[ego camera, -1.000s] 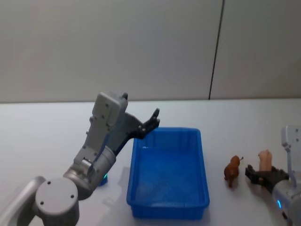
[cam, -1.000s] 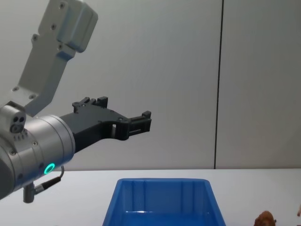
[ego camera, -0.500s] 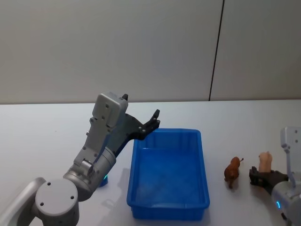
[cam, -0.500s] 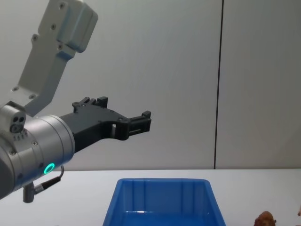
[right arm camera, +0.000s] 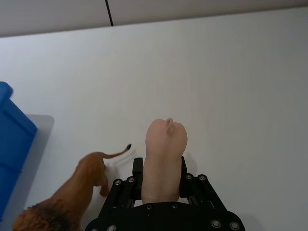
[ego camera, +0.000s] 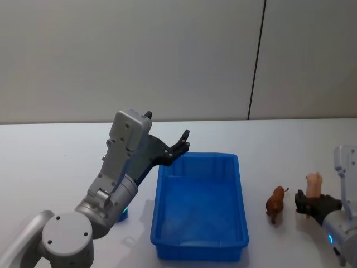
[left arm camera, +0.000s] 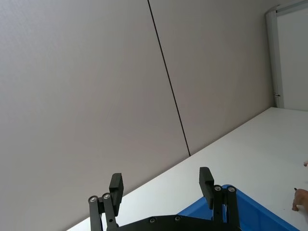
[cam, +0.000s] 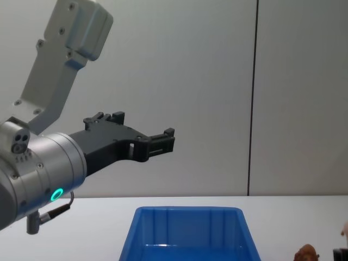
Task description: Pick up the two dolls from the table and place them into the box.
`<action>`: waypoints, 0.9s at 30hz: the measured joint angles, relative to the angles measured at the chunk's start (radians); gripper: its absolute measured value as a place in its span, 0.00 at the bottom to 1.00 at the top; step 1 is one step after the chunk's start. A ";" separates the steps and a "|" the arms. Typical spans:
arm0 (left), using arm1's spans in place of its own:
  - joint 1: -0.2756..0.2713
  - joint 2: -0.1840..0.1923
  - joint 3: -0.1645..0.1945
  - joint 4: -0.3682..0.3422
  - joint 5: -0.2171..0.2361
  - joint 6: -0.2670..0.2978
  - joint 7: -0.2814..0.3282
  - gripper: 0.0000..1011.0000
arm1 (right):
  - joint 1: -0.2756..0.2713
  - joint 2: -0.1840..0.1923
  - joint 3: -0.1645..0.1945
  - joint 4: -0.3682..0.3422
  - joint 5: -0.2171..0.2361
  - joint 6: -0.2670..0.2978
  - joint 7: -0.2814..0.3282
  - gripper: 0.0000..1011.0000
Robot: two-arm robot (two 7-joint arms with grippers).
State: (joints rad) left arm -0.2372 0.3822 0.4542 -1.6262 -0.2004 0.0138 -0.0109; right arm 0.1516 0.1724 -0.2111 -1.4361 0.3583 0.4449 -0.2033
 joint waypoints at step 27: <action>0.000 0.000 0.000 0.000 0.000 0.000 0.000 0.99 | -0.023 0.029 -0.005 -0.160 -0.050 -0.153 0.220 0.37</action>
State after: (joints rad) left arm -0.2372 0.3821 0.4542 -1.6262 -0.2004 0.0138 -0.0109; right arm 0.1281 0.2011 -0.2157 -1.5957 0.3081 0.2915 0.0164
